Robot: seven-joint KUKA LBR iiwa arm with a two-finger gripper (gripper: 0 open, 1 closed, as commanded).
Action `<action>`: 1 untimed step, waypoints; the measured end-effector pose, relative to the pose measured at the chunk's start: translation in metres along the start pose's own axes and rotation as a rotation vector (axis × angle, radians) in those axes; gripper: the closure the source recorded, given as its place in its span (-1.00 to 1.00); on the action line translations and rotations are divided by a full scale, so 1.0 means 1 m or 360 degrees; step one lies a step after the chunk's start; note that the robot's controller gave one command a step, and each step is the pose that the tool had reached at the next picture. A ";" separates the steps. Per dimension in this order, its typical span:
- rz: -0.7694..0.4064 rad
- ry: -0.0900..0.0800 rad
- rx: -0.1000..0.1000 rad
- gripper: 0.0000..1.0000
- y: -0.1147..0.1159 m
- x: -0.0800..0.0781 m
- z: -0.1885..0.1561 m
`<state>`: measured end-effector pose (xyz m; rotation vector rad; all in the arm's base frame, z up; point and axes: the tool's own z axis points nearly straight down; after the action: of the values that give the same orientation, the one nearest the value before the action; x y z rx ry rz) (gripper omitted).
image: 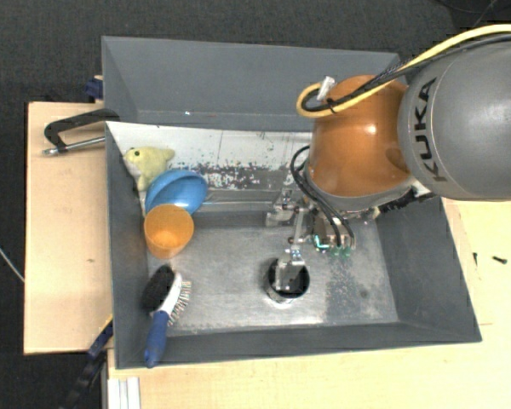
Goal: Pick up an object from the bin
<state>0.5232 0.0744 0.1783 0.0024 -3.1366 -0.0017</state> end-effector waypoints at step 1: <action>-0.0382 0.0000 0.0003 -1.00 -0.058 0.011 0.088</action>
Offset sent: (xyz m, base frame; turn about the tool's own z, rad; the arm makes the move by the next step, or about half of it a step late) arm -0.0108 -0.0569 -0.0862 -0.2429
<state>0.5116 0.0168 0.0908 0.3784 -3.1136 0.0001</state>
